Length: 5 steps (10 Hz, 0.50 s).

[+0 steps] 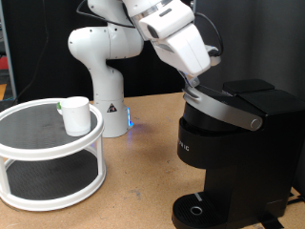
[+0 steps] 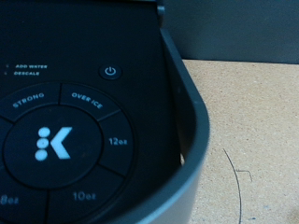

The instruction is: Make a cup of coffee with the keurig machine

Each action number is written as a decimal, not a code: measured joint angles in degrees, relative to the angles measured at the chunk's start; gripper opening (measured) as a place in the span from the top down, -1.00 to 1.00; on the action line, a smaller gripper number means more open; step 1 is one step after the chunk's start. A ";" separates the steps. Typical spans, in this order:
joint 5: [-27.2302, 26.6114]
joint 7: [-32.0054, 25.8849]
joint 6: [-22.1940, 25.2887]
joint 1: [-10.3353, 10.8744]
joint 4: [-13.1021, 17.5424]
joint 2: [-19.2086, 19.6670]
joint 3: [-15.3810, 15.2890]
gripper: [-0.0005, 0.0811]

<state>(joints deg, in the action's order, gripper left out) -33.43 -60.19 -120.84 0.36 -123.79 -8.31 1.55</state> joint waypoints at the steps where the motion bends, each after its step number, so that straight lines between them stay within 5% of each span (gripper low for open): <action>1: 0.33 0.11 -0.03 0.01 -0.18 0.00 -0.44 0.97; 5: 2.11 0.05 -0.56 -0.01 -1.53 -0.06 -0.99 0.97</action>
<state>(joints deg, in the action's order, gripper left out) -31.32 -60.14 -121.40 0.36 -125.33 -8.37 0.57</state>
